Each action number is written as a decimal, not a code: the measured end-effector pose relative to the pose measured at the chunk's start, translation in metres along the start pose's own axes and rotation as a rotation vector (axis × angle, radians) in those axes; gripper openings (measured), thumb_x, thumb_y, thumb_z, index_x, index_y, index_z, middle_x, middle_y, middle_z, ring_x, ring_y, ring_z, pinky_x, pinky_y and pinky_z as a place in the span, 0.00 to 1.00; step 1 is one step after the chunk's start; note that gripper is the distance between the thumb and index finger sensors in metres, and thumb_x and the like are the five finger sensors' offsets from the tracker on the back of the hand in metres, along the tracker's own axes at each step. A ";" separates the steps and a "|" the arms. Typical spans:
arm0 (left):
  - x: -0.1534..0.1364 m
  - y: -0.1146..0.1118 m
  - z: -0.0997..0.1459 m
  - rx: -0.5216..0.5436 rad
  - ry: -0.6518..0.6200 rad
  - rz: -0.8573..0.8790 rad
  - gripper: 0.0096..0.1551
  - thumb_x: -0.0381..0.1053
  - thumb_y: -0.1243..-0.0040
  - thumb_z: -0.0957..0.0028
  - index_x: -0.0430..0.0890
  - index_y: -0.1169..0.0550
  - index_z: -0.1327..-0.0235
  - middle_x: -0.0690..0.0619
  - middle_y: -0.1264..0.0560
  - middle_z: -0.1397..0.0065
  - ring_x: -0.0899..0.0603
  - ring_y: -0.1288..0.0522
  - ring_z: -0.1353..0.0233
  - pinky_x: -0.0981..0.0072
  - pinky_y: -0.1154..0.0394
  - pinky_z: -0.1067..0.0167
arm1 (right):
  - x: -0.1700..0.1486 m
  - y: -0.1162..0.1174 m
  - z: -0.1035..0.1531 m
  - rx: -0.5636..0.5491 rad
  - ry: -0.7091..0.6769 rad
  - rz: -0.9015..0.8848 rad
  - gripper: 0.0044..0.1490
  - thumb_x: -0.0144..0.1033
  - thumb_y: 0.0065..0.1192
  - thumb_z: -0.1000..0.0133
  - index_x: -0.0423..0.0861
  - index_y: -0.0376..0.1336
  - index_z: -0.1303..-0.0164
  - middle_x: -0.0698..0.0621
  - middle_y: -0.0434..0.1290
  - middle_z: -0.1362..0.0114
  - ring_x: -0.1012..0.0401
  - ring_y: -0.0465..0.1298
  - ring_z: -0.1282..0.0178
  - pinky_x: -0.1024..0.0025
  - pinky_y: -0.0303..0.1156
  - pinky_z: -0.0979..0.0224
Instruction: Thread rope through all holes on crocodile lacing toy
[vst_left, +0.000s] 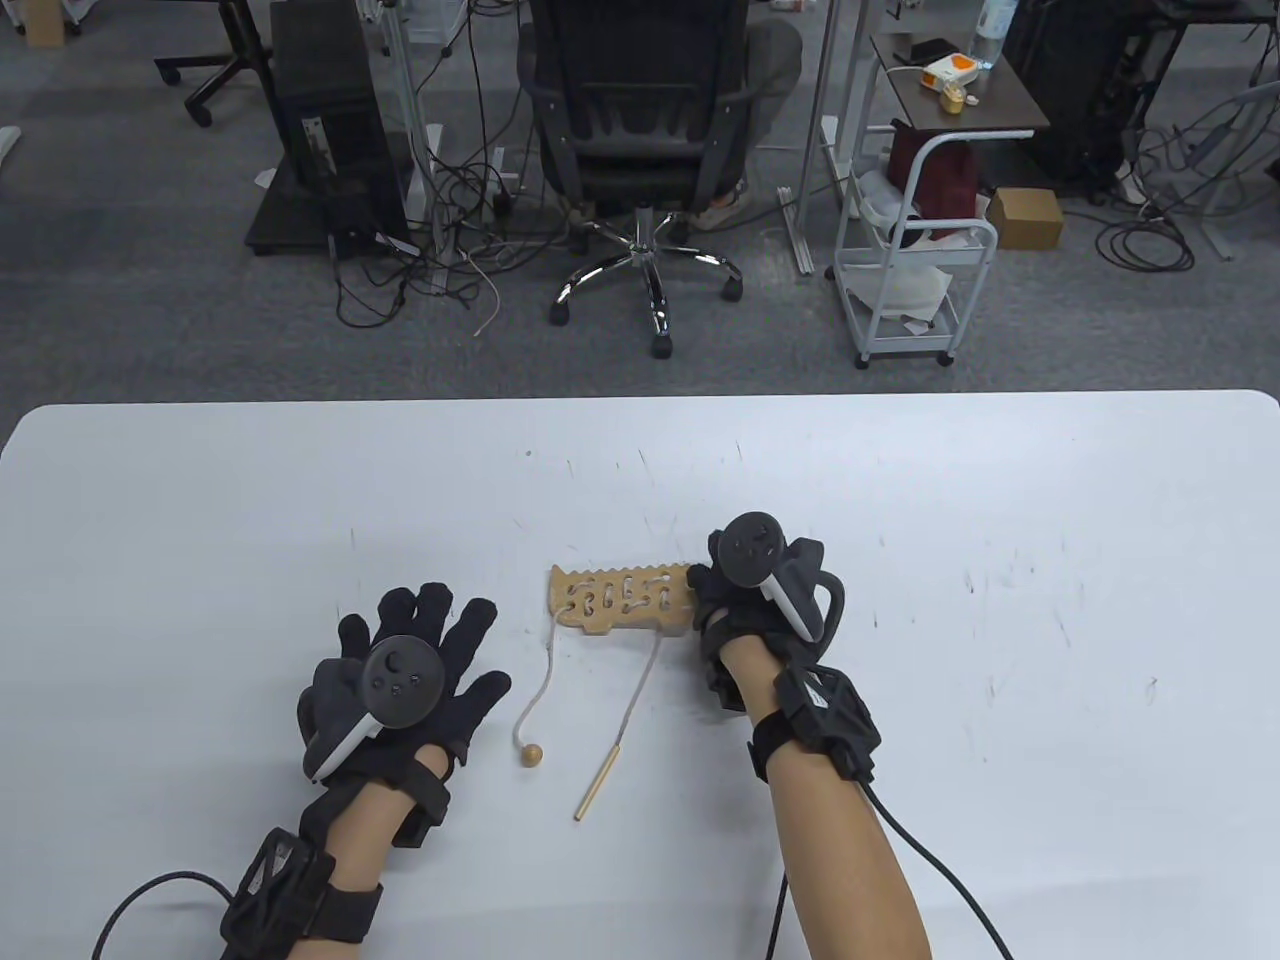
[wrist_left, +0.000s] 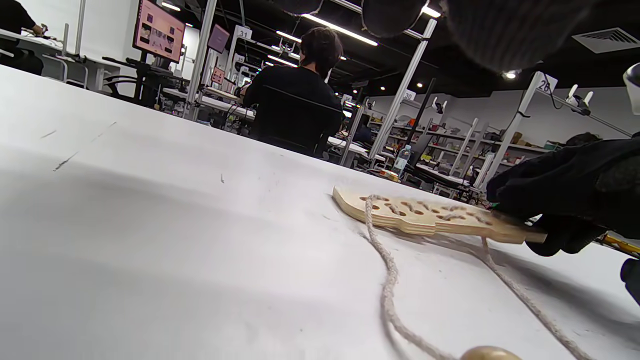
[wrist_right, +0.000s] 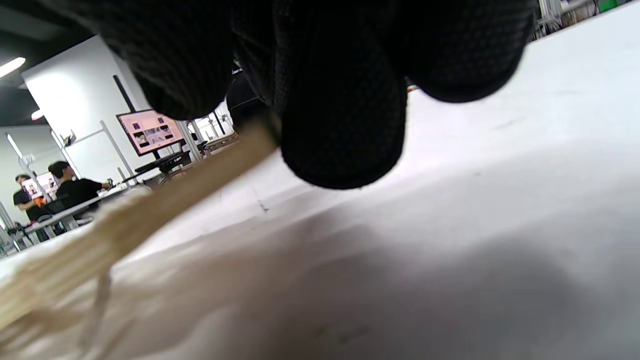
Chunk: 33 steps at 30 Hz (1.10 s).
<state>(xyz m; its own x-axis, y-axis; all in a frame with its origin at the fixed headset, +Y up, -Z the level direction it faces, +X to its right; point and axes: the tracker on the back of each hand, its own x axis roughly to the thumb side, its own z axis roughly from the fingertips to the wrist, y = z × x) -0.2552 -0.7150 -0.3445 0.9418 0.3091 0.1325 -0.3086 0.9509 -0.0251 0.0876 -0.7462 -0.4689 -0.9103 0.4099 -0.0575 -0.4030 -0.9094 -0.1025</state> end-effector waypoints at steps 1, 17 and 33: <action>0.000 0.000 0.000 0.001 0.000 -0.002 0.46 0.72 0.41 0.55 0.71 0.41 0.20 0.54 0.52 0.11 0.36 0.60 0.12 0.31 0.67 0.24 | 0.001 0.000 0.000 -0.005 -0.003 0.010 0.36 0.43 0.70 0.49 0.42 0.63 0.32 0.44 0.79 0.37 0.54 0.85 0.57 0.52 0.74 0.45; -0.002 0.003 0.001 0.015 0.016 -0.001 0.46 0.72 0.41 0.55 0.72 0.42 0.20 0.56 0.53 0.11 0.37 0.63 0.12 0.31 0.69 0.25 | -0.014 -0.049 0.036 -0.021 -0.134 0.108 0.51 0.66 0.64 0.48 0.52 0.51 0.21 0.47 0.50 0.13 0.40 0.50 0.17 0.24 0.34 0.30; -0.004 0.005 0.003 0.022 0.022 -0.021 0.46 0.72 0.41 0.55 0.72 0.42 0.20 0.55 0.53 0.11 0.37 0.62 0.12 0.31 0.69 0.25 | -0.024 -0.082 0.128 -0.008 -0.354 0.151 0.56 0.81 0.52 0.47 0.58 0.43 0.17 0.51 0.41 0.10 0.43 0.35 0.14 0.29 0.23 0.36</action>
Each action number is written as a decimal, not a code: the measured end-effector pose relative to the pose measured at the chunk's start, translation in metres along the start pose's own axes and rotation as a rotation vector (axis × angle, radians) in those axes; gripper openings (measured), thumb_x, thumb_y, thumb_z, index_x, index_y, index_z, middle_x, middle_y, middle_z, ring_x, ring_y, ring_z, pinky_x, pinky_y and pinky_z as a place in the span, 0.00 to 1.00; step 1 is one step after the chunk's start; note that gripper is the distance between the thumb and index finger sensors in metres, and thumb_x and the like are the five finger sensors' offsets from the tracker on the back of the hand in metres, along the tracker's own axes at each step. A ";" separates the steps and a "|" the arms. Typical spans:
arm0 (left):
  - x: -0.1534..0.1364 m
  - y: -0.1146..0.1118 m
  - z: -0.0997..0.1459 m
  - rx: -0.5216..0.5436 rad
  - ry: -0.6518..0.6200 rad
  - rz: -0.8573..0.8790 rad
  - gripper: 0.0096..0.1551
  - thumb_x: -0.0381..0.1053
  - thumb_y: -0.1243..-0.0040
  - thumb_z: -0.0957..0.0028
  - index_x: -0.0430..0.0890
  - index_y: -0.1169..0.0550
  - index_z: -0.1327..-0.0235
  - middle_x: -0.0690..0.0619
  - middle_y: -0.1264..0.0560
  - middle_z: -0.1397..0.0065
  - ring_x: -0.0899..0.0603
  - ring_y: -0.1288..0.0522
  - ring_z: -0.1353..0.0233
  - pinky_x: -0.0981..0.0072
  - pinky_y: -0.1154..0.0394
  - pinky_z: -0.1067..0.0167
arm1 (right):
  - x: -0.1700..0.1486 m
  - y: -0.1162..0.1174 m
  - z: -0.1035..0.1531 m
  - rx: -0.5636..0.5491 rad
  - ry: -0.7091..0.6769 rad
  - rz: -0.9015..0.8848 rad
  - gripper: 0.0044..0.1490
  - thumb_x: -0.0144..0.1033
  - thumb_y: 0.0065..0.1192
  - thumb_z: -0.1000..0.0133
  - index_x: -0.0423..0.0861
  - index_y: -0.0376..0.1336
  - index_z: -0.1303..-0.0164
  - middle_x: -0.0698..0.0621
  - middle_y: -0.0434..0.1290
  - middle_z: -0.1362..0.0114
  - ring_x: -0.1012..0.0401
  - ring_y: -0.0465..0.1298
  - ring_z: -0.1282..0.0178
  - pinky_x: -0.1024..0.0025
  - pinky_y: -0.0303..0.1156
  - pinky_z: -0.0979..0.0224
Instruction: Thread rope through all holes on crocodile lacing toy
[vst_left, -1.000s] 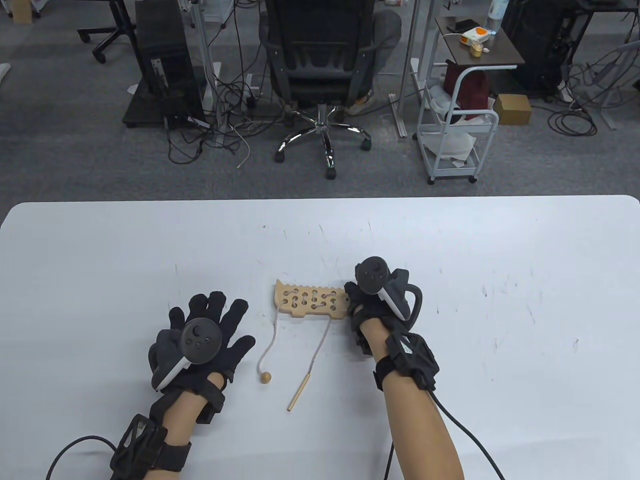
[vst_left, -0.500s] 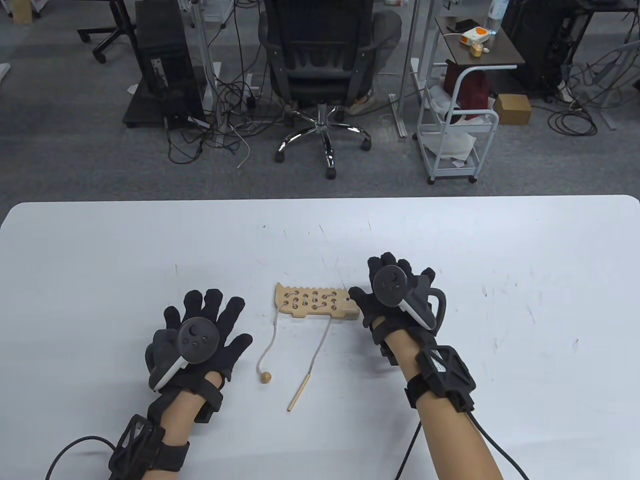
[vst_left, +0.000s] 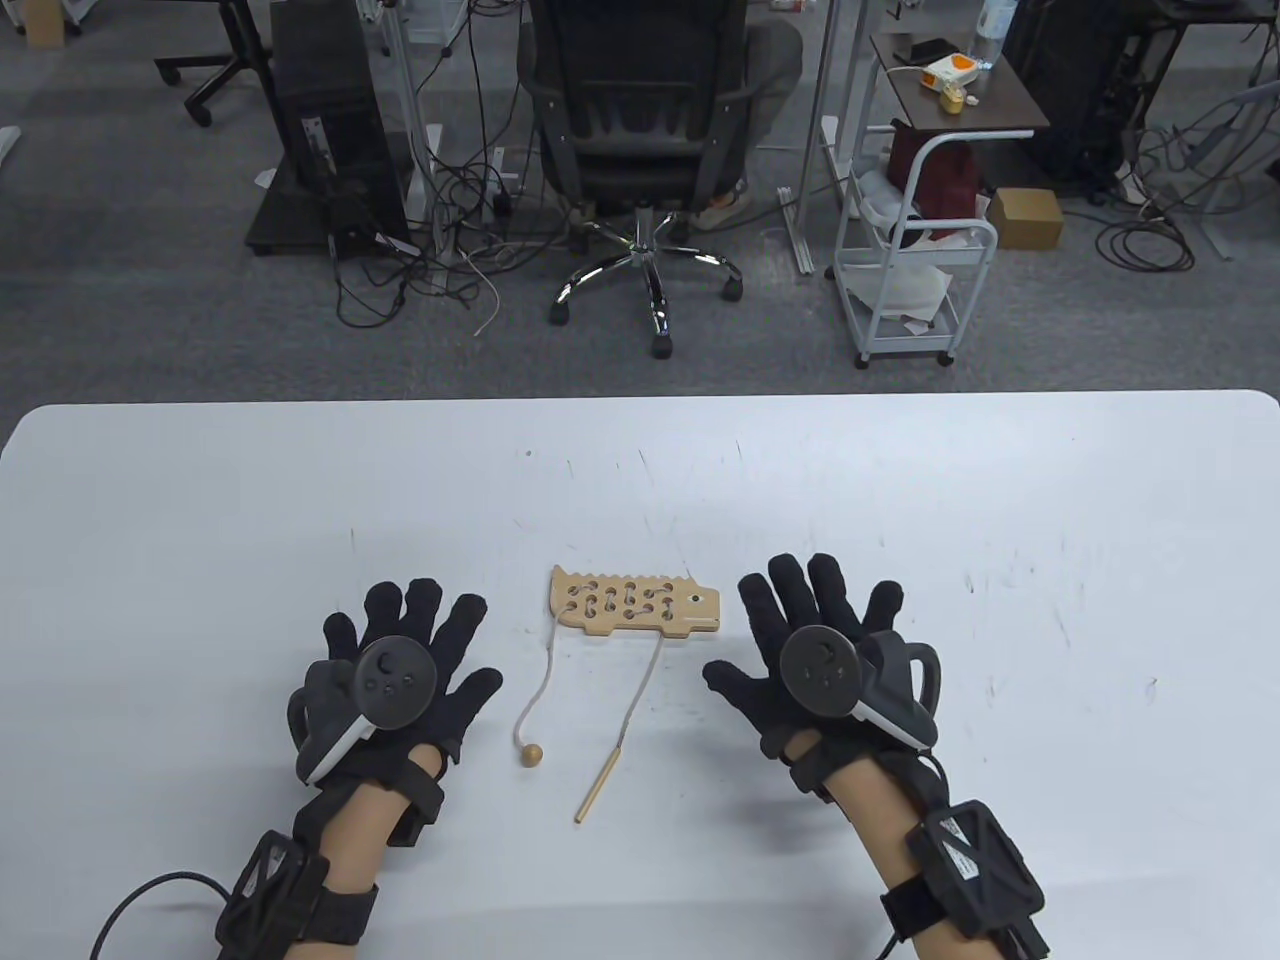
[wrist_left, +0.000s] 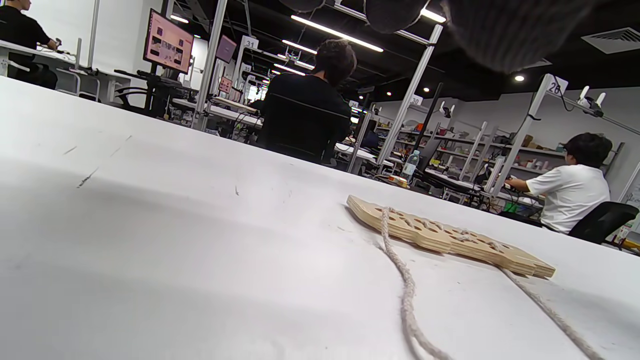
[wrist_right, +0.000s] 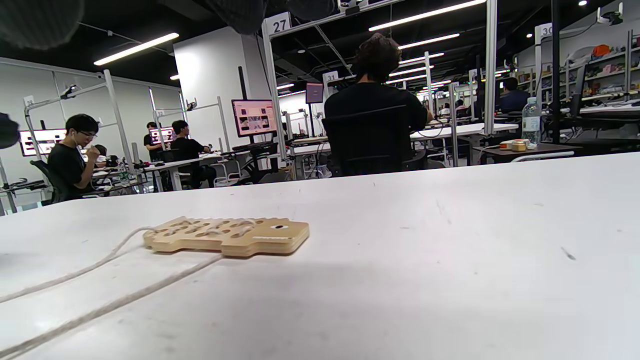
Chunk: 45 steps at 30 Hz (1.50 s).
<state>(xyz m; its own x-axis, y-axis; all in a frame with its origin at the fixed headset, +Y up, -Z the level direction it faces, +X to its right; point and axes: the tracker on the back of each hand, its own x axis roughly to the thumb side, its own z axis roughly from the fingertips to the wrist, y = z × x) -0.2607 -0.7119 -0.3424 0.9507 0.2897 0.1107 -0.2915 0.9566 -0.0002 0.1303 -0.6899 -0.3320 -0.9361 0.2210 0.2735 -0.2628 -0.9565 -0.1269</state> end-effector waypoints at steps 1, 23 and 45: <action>0.000 0.000 0.000 0.000 0.000 -0.002 0.46 0.72 0.41 0.55 0.72 0.42 0.20 0.56 0.53 0.11 0.37 0.62 0.12 0.31 0.70 0.25 | 0.002 0.001 0.005 -0.014 -0.009 -0.006 0.57 0.81 0.52 0.48 0.58 0.43 0.17 0.51 0.41 0.10 0.44 0.35 0.14 0.30 0.23 0.36; 0.001 -0.001 0.002 -0.025 0.008 -0.008 0.46 0.73 0.42 0.54 0.72 0.43 0.20 0.56 0.54 0.11 0.37 0.62 0.12 0.31 0.70 0.25 | 0.008 0.021 0.034 0.033 0.046 -0.071 0.57 0.81 0.51 0.47 0.61 0.38 0.17 0.52 0.36 0.10 0.43 0.29 0.16 0.30 0.22 0.36; -0.002 -0.003 0.004 -0.022 0.033 0.021 0.46 0.72 0.41 0.54 0.72 0.43 0.20 0.55 0.53 0.11 0.36 0.61 0.12 0.31 0.70 0.25 | -0.010 0.024 0.031 0.033 0.102 -0.085 0.59 0.79 0.55 0.47 0.59 0.37 0.17 0.53 0.34 0.10 0.44 0.28 0.16 0.32 0.21 0.35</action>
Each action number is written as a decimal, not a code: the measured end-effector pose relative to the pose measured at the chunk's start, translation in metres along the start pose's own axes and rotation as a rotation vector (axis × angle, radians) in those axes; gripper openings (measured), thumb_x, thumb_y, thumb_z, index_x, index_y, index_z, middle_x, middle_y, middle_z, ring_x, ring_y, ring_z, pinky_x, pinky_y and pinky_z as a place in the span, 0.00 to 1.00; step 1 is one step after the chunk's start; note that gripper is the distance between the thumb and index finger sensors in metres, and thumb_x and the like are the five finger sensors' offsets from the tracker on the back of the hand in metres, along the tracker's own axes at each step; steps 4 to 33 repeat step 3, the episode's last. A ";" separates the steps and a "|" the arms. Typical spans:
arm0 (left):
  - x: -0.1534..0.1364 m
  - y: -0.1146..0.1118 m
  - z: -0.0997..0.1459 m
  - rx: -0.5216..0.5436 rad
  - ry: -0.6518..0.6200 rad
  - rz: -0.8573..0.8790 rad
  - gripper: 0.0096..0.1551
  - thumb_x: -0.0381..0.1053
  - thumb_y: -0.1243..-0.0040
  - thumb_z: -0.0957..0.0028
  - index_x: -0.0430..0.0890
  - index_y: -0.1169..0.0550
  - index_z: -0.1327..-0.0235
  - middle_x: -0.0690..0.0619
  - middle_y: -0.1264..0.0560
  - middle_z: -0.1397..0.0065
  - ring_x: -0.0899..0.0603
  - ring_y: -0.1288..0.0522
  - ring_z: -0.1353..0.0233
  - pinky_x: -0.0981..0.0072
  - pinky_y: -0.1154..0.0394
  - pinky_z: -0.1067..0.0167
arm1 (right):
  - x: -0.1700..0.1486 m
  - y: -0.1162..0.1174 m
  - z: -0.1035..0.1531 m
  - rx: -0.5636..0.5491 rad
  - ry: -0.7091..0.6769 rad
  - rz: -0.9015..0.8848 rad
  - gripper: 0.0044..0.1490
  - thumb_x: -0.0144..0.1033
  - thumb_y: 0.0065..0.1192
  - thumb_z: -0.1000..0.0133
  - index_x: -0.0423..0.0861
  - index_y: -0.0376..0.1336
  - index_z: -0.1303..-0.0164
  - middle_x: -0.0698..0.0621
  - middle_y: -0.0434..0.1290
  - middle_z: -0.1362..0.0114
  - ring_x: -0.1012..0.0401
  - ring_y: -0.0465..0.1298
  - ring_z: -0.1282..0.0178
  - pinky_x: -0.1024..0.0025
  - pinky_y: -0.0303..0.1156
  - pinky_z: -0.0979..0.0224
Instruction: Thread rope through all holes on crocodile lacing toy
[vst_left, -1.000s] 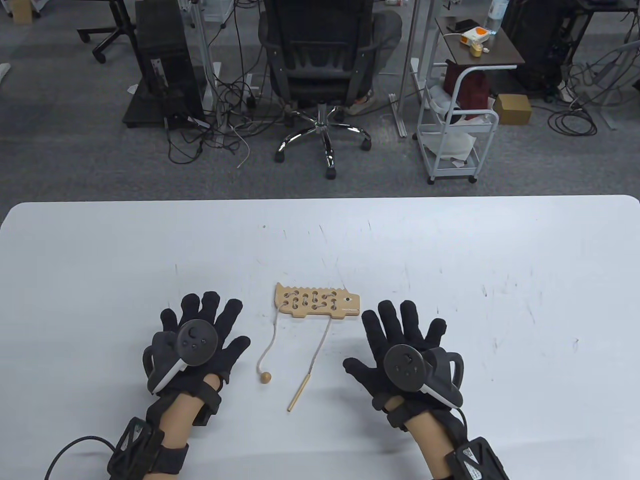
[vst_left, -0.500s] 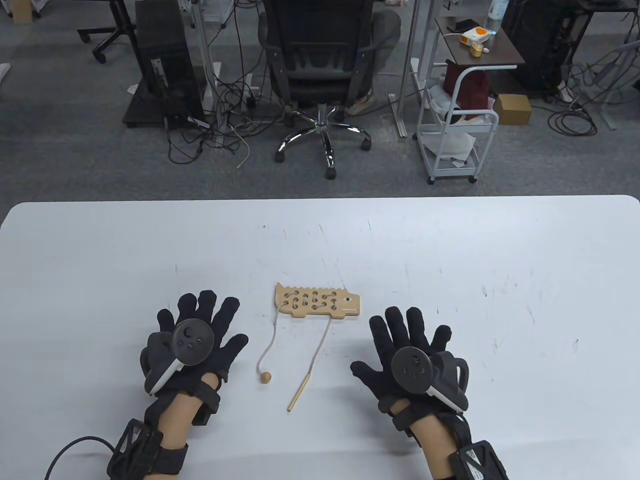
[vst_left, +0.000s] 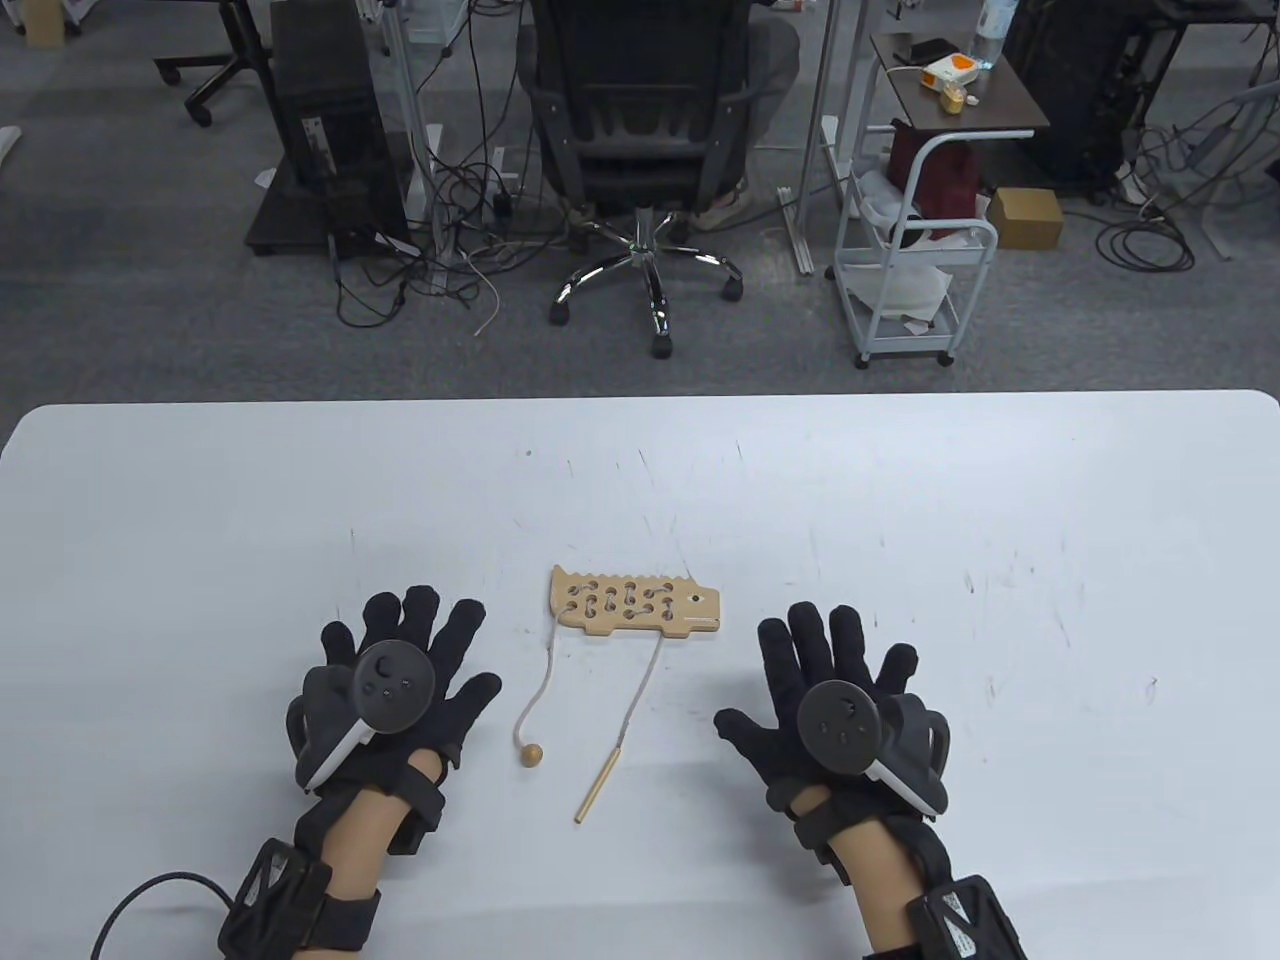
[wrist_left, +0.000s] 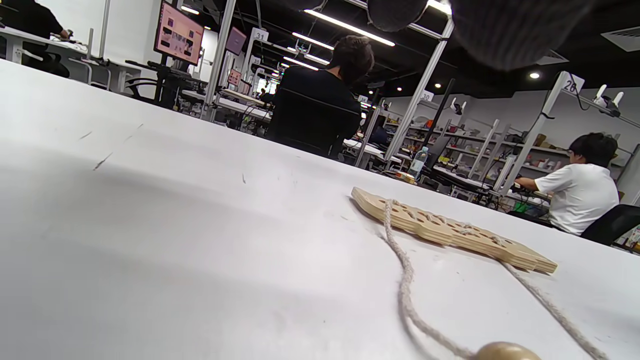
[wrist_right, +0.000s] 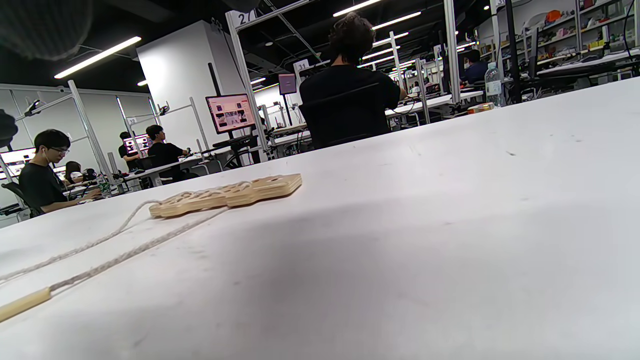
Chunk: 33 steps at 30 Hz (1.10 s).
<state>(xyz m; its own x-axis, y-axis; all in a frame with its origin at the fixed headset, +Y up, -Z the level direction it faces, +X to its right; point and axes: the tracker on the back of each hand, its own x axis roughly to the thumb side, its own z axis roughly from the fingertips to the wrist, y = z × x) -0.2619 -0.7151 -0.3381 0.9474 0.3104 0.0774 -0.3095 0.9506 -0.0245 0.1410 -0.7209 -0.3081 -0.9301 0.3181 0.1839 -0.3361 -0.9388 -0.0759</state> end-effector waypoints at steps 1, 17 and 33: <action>0.000 -0.001 0.000 -0.004 0.002 0.002 0.46 0.72 0.42 0.54 0.73 0.43 0.20 0.56 0.53 0.11 0.36 0.61 0.12 0.31 0.70 0.25 | 0.000 -0.001 -0.001 -0.001 -0.002 0.000 0.59 0.79 0.55 0.47 0.59 0.37 0.17 0.53 0.34 0.10 0.44 0.28 0.16 0.32 0.21 0.35; 0.000 -0.002 -0.002 -0.011 0.004 -0.005 0.46 0.73 0.42 0.54 0.73 0.43 0.20 0.56 0.53 0.11 0.36 0.61 0.12 0.31 0.70 0.25 | 0.000 -0.001 -0.002 0.003 -0.003 -0.003 0.58 0.79 0.55 0.47 0.59 0.37 0.17 0.53 0.34 0.10 0.45 0.28 0.16 0.32 0.20 0.35; 0.000 -0.002 -0.002 -0.011 0.004 -0.005 0.46 0.73 0.42 0.54 0.73 0.43 0.20 0.56 0.53 0.11 0.36 0.61 0.12 0.31 0.70 0.25 | 0.000 -0.001 -0.002 0.003 -0.003 -0.003 0.58 0.79 0.55 0.47 0.59 0.37 0.17 0.53 0.34 0.10 0.45 0.28 0.16 0.32 0.20 0.35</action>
